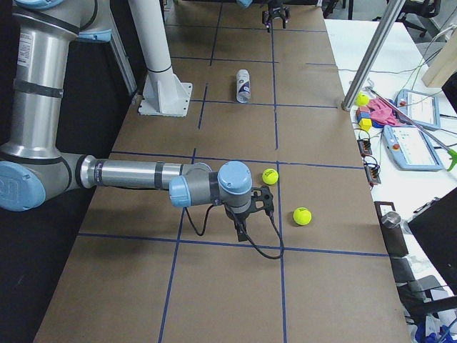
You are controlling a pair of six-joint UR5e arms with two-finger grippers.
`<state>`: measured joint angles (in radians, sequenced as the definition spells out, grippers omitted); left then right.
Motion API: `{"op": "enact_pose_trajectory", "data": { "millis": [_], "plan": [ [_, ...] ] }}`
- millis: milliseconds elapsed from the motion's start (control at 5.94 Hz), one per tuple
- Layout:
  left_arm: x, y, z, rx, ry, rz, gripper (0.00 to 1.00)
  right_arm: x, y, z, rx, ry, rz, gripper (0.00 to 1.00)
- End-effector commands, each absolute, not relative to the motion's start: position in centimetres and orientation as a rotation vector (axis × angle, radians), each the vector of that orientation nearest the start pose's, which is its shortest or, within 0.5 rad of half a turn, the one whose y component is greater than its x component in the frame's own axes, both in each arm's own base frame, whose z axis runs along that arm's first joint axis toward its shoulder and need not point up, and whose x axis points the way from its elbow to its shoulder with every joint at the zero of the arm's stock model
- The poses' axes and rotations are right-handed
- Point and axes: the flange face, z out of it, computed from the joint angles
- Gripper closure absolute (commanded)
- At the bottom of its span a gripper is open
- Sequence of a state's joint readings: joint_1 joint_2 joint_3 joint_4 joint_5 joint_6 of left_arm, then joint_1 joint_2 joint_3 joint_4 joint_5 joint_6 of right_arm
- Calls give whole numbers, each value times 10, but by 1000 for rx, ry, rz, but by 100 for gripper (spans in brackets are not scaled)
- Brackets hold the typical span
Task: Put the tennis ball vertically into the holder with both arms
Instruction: 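Move the left gripper toward the white Wilson can lying on the table, then lower the left gripper over the can's open end and grasp it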
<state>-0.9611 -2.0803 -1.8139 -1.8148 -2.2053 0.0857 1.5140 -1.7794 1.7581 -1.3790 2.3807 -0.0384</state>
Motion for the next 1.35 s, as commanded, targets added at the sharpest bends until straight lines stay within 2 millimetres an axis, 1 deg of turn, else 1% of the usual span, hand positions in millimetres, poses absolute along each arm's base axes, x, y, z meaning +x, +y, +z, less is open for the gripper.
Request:
{"op": "enact_pose_trajectory", "data": {
  "millis": [0,168,337,505,673,841,1010,1178],
  "plan": [
    [371,-511,164,737,795,1002,0,38,-417,637,154,-810,-159,0],
    [400,-494,142,680,782,1038,0,38,-417,638,152,-810,-158,0],
    [446,-472,124,664,670,1065,0,38,-417,639,149,-810,-157,0],
    [493,-453,101,616,586,1110,0,38,-417,639,149,-810,-157,0],
    [522,-466,74,544,518,1111,0,38,-415,641,145,-812,-155,0],
    [573,-457,54,472,399,1155,0,38,-414,642,142,-812,-154,0],
    [593,-445,58,460,324,1210,0,37,-413,644,137,-812,-153,0],
    [599,-448,70,439,274,1268,0,37,-413,651,125,-812,-148,0]
  ]
}}
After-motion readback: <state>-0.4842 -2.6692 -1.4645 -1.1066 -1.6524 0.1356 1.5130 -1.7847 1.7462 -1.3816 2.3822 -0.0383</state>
